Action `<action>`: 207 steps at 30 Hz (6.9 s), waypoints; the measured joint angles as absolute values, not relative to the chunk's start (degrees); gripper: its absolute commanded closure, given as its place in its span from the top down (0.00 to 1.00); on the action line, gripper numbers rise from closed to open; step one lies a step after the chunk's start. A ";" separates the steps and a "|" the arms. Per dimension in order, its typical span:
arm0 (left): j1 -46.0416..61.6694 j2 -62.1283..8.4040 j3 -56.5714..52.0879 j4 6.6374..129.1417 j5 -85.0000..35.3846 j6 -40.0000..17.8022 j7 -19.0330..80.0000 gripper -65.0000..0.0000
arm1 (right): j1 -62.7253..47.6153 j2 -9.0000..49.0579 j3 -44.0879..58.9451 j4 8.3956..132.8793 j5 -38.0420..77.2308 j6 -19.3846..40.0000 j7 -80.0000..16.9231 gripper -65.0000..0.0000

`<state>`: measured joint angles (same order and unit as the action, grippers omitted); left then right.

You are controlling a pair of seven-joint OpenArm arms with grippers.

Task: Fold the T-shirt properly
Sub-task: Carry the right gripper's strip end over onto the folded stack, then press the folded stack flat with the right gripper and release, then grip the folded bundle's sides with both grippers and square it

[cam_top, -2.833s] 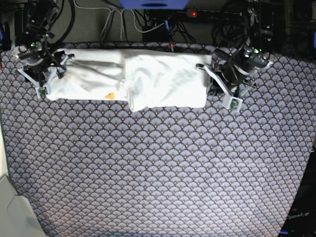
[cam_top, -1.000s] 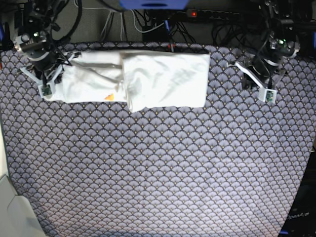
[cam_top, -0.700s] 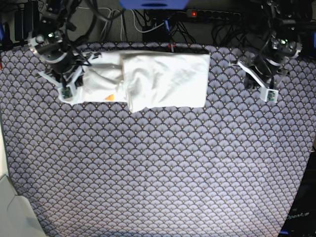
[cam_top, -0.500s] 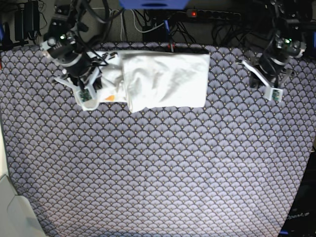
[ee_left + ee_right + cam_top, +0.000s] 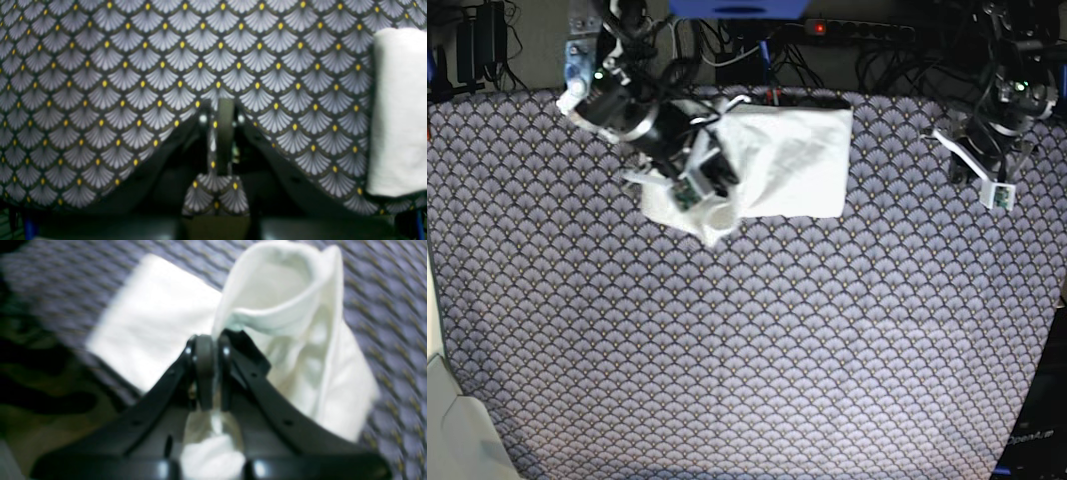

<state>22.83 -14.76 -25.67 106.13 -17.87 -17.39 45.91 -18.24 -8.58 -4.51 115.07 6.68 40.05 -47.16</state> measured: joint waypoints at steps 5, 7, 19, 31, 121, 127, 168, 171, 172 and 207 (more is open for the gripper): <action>22.55 -14.94 -26.00 106.13 -17.89 -17.47 46.02 0.04 | -15.70 -8.60 -11.68 113.93 7.07 40.05 -46.72 0.00; 22.74 -14.98 -27.40 106.13 -18.26 -17.65 46.06 0.04 | -14.59 -8.56 -13.10 112.01 7.42 40.05 -46.57 0.00; 23.97 -15.53 -34.68 106.13 -18.26 -17.39 45.89 0.05 | -8.19 -8.43 -18.68 99.20 7.01 40.05 -46.94 0.00; 24.56 -15.51 -34.39 106.13 -18.28 -17.58 46.04 0.05 | -6.48 -8.27 -19.64 93.12 6.85 40.03 -43.77 0.19; 31.46 -14.24 -29.76 106.41 -18.15 -17.06 45.56 0.04 | -15.38 -0.64 -21.12 98.17 7.60 39.48 -18.90 0.00; 32.88 -14.41 -20.10 106.56 -18.22 -17.10 44.88 0.01 | -18.48 -0.60 -14.35 104.81 7.44 39.79 -19.86 0.00; 13.10 -4.51 -2.90 91.66 -18.31 -16.71 44.69 0.01 | -8.54 8.08 5.98 101.58 7.49 39.83 -30.72 0.00; 7.73 -2.72 -2.90 85.43 -18.96 -16.75 43.03 0.01 | -6.98 9.61 6.26 98.04 7.44 39.81 -30.76 0.00; 6.55 -2.13 -2.90 83.92 -19.09 -16.73 42.92 0.01 | -6.50 9.85 6.28 96.68 7.31 39.81 -30.70 0.00; -9.82 2.63 -10.09 78.96 -22.98 -16.08 40.29 0.01 | -21.58 6.79 14.57 100.99 6.96 39.22 -26.22 0.00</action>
<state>-9.82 2.63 -10.09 78.96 -22.98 -16.08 40.29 -21.58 6.79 14.57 100.99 6.96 39.22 -26.22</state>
